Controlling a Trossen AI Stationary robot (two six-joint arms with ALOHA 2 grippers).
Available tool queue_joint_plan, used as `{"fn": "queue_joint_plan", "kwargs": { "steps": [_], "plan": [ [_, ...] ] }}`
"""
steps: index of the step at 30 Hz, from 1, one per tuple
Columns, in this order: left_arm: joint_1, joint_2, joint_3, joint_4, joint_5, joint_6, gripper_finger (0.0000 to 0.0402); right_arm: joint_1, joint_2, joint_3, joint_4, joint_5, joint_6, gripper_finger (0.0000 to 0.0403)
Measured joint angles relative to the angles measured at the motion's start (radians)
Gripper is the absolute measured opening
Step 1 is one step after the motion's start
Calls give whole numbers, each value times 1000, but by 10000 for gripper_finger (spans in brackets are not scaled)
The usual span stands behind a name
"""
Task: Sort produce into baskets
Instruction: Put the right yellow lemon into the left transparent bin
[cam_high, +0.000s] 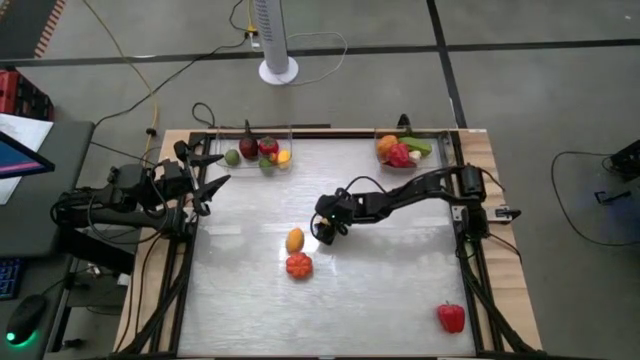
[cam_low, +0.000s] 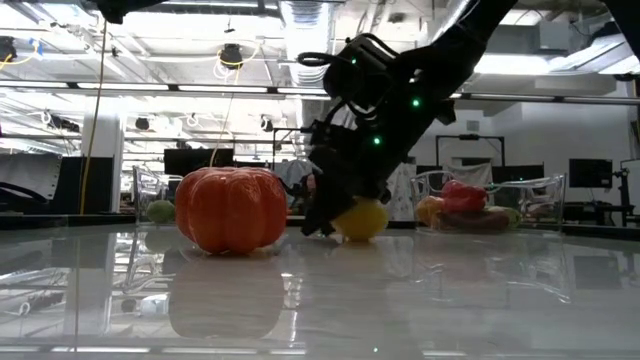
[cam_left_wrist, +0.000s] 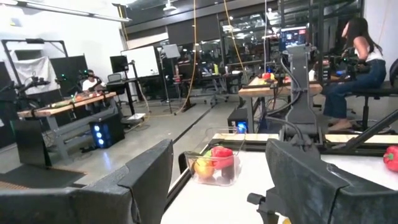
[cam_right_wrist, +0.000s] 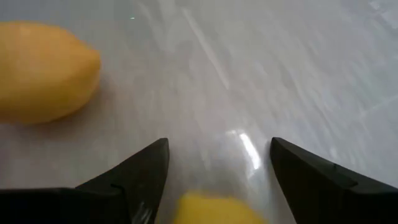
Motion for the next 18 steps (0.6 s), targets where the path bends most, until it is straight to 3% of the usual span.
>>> {"fn": "queue_joint_plan", "kwargs": {
  "steps": [8, 18],
  "plan": [
    [0, 0, 0, 0, 0, -1, 245, -1, -21, 0, -60, 60, -20, 236],
    [0, 0, 0, -6, -2, 2, 245, -3, -56, 0, -95, 80, -67, 45]
  ]
}}
